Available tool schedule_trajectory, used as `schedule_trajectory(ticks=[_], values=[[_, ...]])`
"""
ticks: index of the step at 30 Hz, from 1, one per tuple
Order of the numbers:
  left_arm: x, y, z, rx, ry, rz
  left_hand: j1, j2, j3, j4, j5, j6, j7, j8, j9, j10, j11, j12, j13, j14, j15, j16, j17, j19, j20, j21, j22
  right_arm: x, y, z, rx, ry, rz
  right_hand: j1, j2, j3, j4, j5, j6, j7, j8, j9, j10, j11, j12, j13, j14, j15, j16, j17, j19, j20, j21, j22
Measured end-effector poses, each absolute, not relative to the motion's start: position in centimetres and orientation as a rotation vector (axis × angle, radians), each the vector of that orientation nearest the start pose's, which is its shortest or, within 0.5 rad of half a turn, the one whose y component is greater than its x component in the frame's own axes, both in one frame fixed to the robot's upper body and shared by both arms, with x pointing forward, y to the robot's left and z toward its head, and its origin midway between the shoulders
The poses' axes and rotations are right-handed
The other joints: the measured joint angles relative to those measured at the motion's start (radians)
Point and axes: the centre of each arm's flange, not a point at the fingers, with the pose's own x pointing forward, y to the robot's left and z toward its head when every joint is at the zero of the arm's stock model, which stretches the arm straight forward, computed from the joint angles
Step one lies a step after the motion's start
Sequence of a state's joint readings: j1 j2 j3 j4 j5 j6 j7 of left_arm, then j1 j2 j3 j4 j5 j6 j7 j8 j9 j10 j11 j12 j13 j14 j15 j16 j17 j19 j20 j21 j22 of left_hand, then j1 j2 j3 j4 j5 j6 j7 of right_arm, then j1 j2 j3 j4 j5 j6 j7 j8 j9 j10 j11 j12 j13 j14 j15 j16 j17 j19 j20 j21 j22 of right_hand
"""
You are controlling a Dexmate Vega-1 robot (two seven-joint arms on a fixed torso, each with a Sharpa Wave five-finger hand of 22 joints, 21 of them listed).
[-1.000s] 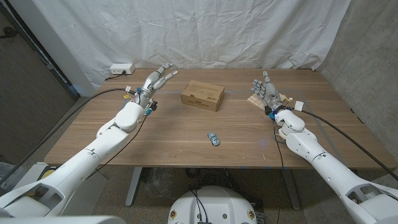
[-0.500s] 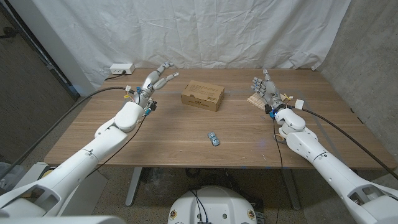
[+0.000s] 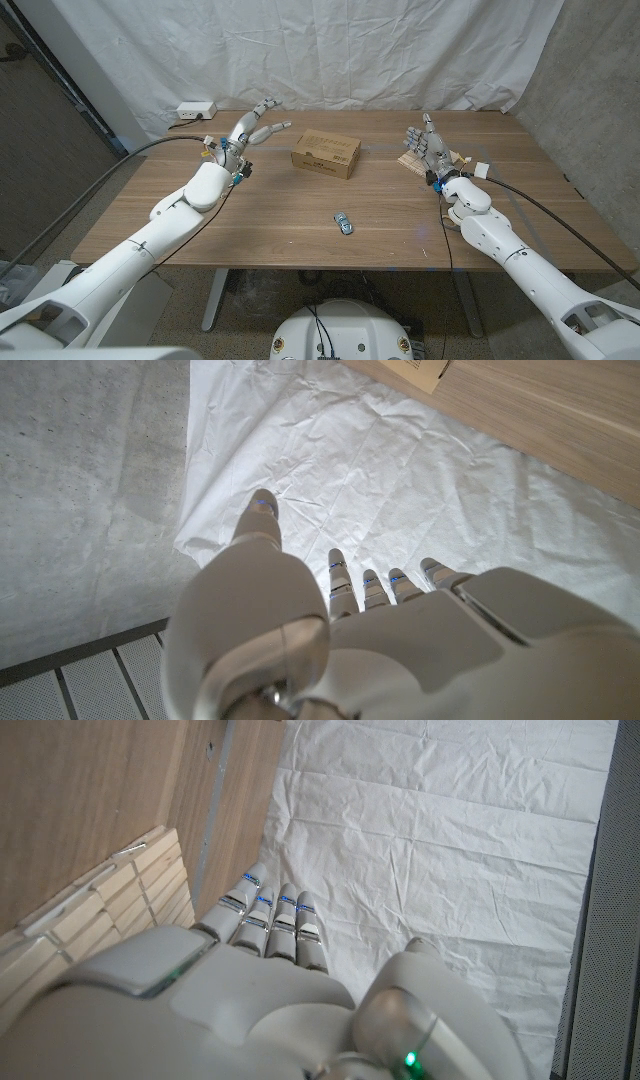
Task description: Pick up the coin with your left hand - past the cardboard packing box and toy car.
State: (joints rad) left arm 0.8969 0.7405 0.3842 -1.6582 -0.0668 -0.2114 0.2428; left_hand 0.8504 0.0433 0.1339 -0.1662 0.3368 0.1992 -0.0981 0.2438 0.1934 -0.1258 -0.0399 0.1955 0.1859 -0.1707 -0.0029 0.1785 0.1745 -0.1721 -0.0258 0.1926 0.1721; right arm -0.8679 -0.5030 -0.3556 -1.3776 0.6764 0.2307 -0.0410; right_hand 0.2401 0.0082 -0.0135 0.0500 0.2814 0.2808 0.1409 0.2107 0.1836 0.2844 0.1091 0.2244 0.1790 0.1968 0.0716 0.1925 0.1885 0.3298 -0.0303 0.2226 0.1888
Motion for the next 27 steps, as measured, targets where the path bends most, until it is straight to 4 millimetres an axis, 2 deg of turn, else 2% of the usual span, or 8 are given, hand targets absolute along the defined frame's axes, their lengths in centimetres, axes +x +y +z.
schedule_trajectory(ticks=[4, 6, 10, 20, 24, 27], values=[[57.7, 27.4, 4.3, 0.66, -0.845, -0.006, 0.048, -0.004, 0.004, -0.004, 0.0, 0.02, -0.002, 0.0, 0.0, -0.022, 0.029, 0.0, 0.0, -0.001, 0.027, 0.0, 0.0, 0.004, 0.035, 0.004, 0.003, 64.6, -28.4, -2.7, 0.103, -0.571, 0.174, 0.0, 0.0, -0.004, 0.004, 0.0, 0.005, -0.005, 0.0, 0.0, 0.002, 0.002, 0.0, 0.0, 0.0, 0.0, 0.0, 0.0, 0.0, 0.0, 0.0, 0.0], [57.6, 27.3, 4.2, 0.668, -0.846, 0.001, 0.063, -0.005, 0.004, -0.004, 0.0, 0.039, -0.001, 0.002, 0.0, -0.031, 0.038, 0.0, 0.0, -0.003, 0.032, 0.0, 0.0, 0.002, 0.041, 0.004, 0.003, 64.5, -28.5, -2.7, 0.105, -0.573, 0.173, 0.0, 0.0, -0.004, 0.004, 0.0, 0.006, -0.005, 0.0, 0.0, 0.002, 0.002, 0.0, 0.0, 0.0, 0.0, 0.0, 0.0, 0.0, 0.0, 0.0, 0.0], [57.3, 26.9, 4.1, 0.693, -0.844, 0.023, 0.093, -0.006, 0.009, 0.0, -0.004, 0.09, 0.007, 0.012, 0.005, -0.041, 0.049, 0.0, 0.0, -0.003, 0.042, 0.0, 0.0, 0.006, 0.08, 0.004, 0.003, 64.5, -28.6, -2.7, 0.107, -0.574, 0.172, 0.0, 0.0, -0.004, 0.004, -0.004, 0.009, -0.002, 0.0, 0.0, 0.002, 0.002, 0.0, 0.0, 0.0, 0.0, 0.0, 0.0, 0.0, 0.0, 0.0, 0.0], [56.1, 26.0, 4.8, 0.75, -0.859, 0.047, 0.131, -0.002, 0.013, 0.005, -0.012, 0.153, 0.029, 0.027, 0.005, -0.045, 0.045, -0.007, 0.0, 0.002, 0.05, 0.0, 0.0, 0.004, 0.089, 0.004, 0.007, 64.5, -28.5, -2.8, 0.113, -0.575, 0.175, 0.0, 0.0, -0.004, 0.004, -0.004, 0.009, -0.002, -0.005, 0.0, 0.002, 0.002, 0.0, 0.0, 0.004, 0.004, 0.0, 0.0, 0.0, 0.0, 0.0, 0.0], [56.2, 26.1, 4.7, 0.816, -0.838, 0.093, 0.141, -0.002, 0.013, 0.005, -0.012, 0.173, 0.034, 0.035, 0.005, -0.043, 0.061, -0.003, 0.0, -0.001, 0.053, 0.0, 0.0, 0.004, 0.088, 0.004, 0.007, 64.6, -28.5, -2.8, 0.116, -0.573, 0.174, 0.0, 0.0, -0.007, 0.001, -0.004, 0.009, -0.002, -0.005, 0.005, 0.002, 0.002, 0.0, 0.0, 0.005, 0.005, 0.0, 0.0, 0.0, 0.0, 0.0, 0.0], [56.0, 25.8, 4.9, 0.847, -0.837, 0.107, 0.144, 0.0, 0.016, 0.008, -0.012, 0.185, 0.036, 0.035, 0.004, -0.044, 0.062, -0.003, 0.0, -0.006, 0.058, 0.0, 0.0, 0.002, 0.09, 0.004, 0.007, 64.7, -28.5, -2.8, 0.116, -0.573, 0.173, 0.0, 0.0, -0.007, 0.001, -0.004, 0.009, -0.002, -0.005, 0.005, 0.002, 0.002, 0.0, 0.0, 0.005, 0.005, 0.0, 0.0, 0.0, 0.0, 0.0, 0.0]])
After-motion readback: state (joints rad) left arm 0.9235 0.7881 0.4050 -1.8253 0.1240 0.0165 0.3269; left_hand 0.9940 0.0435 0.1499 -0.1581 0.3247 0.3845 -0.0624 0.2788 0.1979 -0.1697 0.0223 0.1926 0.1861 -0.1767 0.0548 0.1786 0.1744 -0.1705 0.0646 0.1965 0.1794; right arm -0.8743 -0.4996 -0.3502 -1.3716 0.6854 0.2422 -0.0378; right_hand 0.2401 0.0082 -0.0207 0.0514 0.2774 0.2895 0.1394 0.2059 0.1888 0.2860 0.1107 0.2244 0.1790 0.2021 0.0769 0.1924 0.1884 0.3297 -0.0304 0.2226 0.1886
